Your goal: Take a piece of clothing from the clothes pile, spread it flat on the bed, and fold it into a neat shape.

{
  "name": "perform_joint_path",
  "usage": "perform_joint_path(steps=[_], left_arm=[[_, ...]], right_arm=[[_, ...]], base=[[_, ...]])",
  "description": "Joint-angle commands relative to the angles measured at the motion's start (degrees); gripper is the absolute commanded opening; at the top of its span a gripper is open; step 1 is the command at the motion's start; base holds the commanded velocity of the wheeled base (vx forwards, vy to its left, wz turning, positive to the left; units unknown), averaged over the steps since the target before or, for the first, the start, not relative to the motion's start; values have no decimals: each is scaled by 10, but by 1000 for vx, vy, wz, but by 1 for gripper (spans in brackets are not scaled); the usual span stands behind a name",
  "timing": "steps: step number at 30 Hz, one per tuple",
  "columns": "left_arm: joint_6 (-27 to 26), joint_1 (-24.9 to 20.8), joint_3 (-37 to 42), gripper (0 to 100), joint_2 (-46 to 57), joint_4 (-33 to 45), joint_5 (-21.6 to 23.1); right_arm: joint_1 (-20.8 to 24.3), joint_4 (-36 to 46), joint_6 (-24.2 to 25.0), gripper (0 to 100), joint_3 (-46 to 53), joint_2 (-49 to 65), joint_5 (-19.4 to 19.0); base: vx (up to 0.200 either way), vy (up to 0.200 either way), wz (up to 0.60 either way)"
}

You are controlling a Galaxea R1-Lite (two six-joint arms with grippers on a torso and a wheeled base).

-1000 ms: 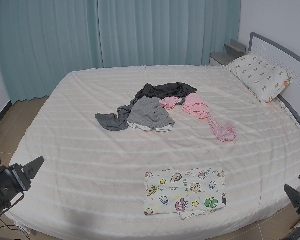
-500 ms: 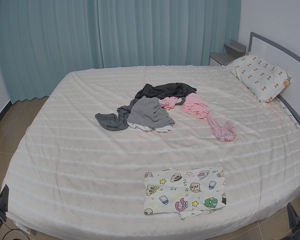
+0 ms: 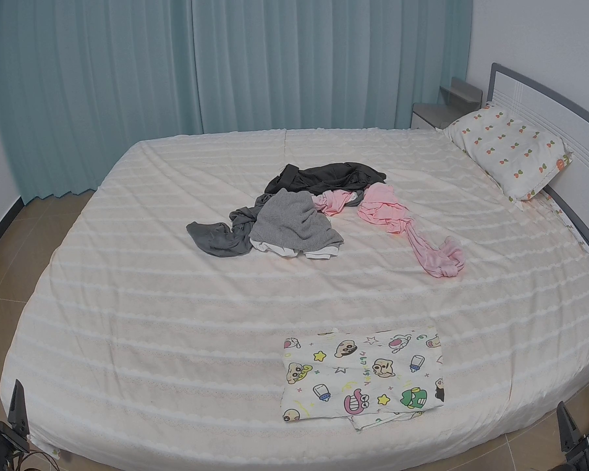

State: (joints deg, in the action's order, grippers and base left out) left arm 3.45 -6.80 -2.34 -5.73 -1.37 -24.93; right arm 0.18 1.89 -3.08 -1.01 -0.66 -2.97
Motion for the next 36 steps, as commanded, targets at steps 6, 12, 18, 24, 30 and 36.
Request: perform_joint_path(steps=[6,12,18,24,30,36], left_arm=[[2,0,20,100,-2,-9,167],[-34,1,23,100,-2,13,231],[-36,57,23,100,-12,13,230],[-38,102,23,100,4,13,233],[-42,101,23,100,5,13,233],[-42,53,23,100,23,12,240]], right_arm=[[7,5,-3,100,-1,-15,-1],[12,5,-3,100,-1,-24,-2],[51,5,-3,100,-1,-52,-2],[90,-10,12,100,6,-52,4],[88,-18,35,100,9,-52,30],[21,-18,25,100,9,-36,28]], base=[[0,0,0],[0,0,0],[0,0,0],[0,0,0],[0,0,0],[0,0,0]])
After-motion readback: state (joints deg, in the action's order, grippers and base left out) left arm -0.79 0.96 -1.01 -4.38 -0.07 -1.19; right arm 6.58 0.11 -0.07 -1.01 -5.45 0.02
